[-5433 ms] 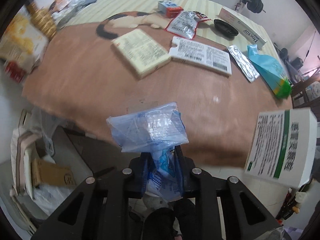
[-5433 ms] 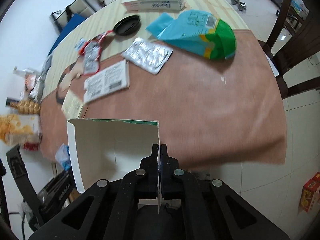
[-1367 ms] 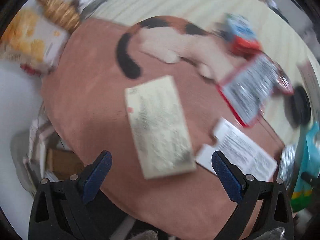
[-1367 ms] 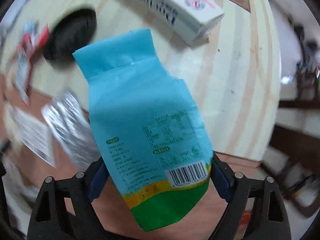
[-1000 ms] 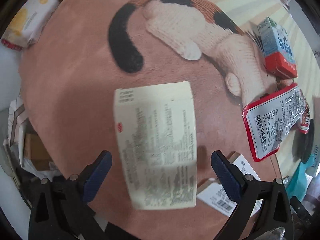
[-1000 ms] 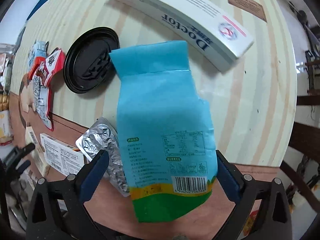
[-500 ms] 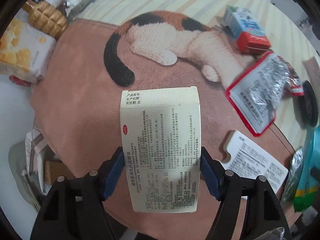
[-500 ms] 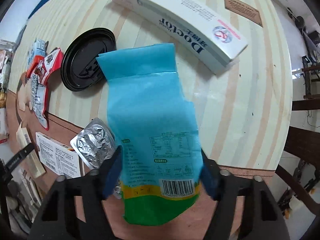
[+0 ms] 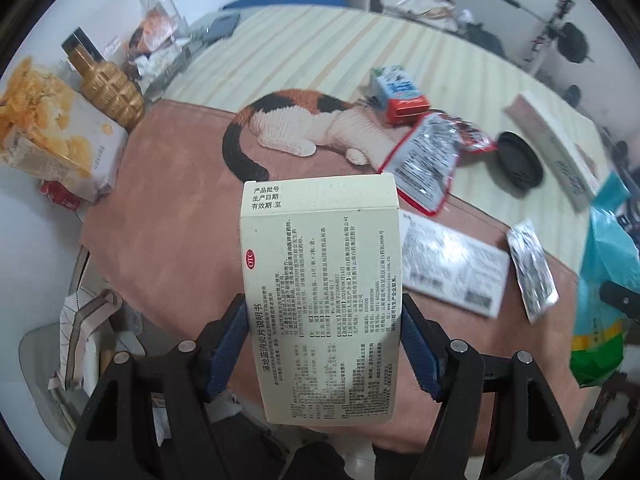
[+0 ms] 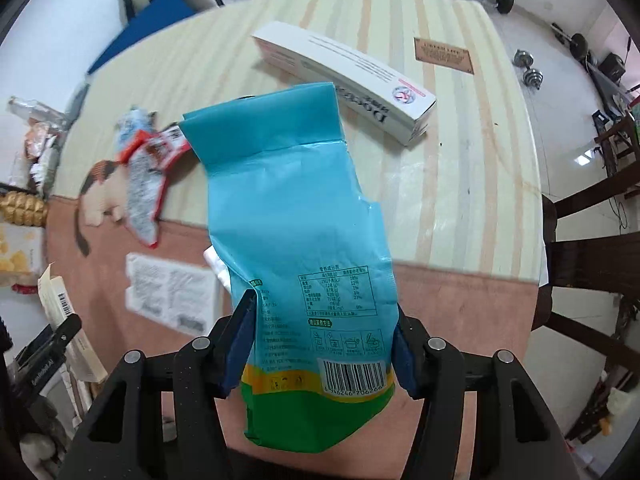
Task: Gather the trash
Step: 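Grasp the cream medicine box with left tool while right tool grasps blue-green snack bag, then carry both items over the bin and open both tools to drop them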
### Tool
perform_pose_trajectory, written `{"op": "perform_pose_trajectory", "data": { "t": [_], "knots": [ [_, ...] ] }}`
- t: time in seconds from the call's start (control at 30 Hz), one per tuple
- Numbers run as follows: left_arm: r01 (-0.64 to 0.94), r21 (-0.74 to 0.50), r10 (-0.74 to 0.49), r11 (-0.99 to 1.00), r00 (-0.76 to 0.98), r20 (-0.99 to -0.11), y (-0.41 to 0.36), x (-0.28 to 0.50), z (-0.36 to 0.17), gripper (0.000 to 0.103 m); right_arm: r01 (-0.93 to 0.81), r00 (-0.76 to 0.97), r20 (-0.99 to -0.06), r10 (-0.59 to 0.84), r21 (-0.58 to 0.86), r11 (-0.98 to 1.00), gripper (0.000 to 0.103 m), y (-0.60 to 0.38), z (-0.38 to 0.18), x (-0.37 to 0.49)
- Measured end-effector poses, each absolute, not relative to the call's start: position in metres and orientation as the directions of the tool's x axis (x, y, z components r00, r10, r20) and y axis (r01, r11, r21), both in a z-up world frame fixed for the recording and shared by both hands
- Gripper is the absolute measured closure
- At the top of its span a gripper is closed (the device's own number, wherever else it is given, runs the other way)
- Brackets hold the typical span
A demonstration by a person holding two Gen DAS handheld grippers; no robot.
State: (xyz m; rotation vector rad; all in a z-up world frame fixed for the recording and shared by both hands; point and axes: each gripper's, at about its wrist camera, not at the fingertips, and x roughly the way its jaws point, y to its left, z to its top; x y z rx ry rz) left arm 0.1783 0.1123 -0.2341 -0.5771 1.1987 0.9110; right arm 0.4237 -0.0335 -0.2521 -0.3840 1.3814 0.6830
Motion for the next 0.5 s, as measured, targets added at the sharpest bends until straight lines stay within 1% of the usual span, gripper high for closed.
{"op": "perform_pose_trajectory", "data": {
  "t": [0.1,0.3,0.4,0.5],
  "knots": [
    [-0.816,0.058,0.296,0.576,0.142,-0.945,0.094,0.147,-0.221,0.033,-0.642,0.050,-0.967,0.252,0.162,0.750,0.042,-0.042,-0.243,0.389],
    [-0.765,0.012,0.267,0.644,0.210,-0.941,0.048,0.091,-0.216,0.033,-0.604,0.037,-0.948,0.317,0.232,0.762,0.042,-0.081,-0.233,0.283],
    [-0.760,-0.028,0.212,0.649,0.217,-0.953,0.028,0.061,-0.225,0.033,-0.585,0.011,-0.944,0.328,0.260,0.768,0.042,-0.106,-0.236,0.234],
    [-0.764,-0.069,0.138,0.642,0.204,-0.969,0.013,0.030,-0.247,0.033,-0.573,-0.037,-0.949,0.313,0.277,0.772,0.042,-0.129,-0.253,0.192]
  ]
}}
